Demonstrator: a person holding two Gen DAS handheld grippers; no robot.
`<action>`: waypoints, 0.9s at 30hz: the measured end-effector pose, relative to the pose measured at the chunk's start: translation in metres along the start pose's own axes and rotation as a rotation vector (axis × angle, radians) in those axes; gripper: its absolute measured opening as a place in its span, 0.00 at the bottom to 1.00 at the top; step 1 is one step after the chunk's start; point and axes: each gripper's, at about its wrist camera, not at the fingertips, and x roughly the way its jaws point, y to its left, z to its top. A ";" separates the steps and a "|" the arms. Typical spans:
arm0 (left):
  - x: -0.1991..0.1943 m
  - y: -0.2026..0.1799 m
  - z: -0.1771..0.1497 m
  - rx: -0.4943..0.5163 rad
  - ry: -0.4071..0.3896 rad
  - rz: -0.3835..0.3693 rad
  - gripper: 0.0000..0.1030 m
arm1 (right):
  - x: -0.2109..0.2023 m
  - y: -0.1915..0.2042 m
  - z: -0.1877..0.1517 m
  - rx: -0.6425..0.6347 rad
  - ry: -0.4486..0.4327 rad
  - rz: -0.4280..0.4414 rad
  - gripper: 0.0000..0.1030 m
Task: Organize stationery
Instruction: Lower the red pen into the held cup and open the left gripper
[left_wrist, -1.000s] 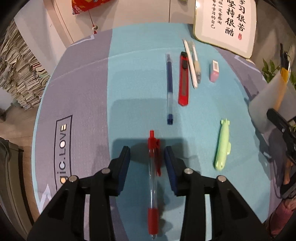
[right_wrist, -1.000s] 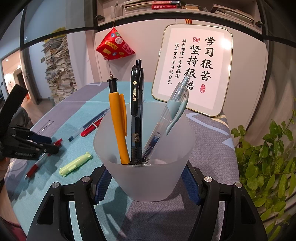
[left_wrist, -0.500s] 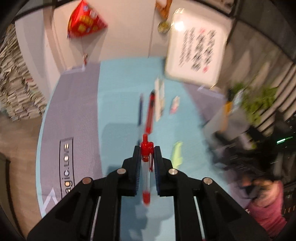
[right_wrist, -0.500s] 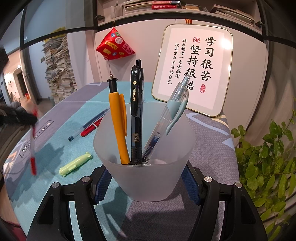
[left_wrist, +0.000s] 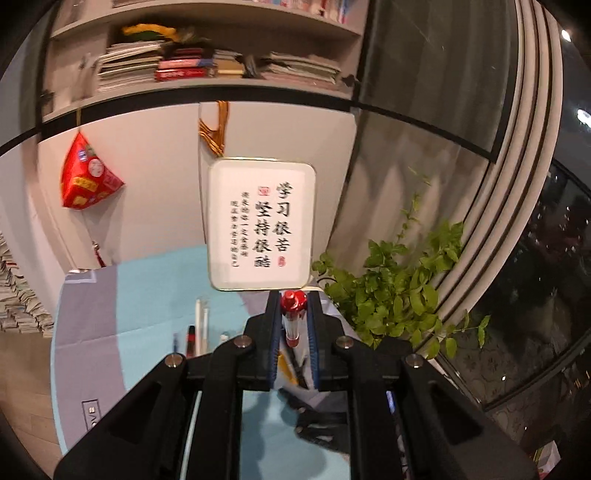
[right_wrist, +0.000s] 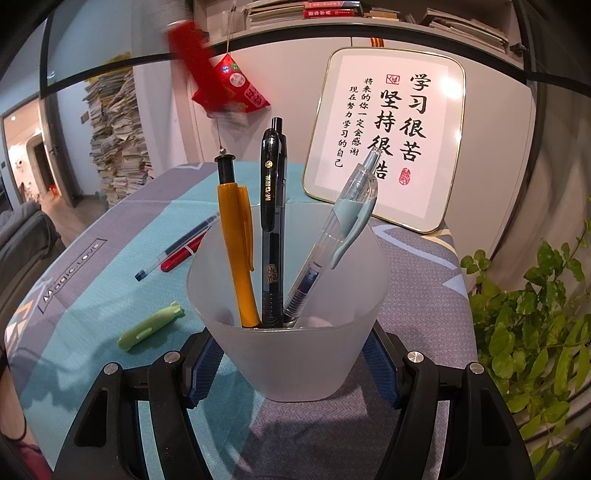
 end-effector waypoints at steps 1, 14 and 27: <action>0.007 -0.001 0.000 0.003 0.016 -0.004 0.11 | 0.000 0.000 0.000 0.000 0.000 0.000 0.68; 0.064 -0.004 -0.030 -0.002 0.220 -0.020 0.11 | 0.000 0.000 0.000 0.003 0.000 0.003 0.68; 0.063 -0.001 -0.023 -0.030 0.224 -0.069 0.21 | 0.000 0.000 0.000 0.002 -0.001 0.003 0.68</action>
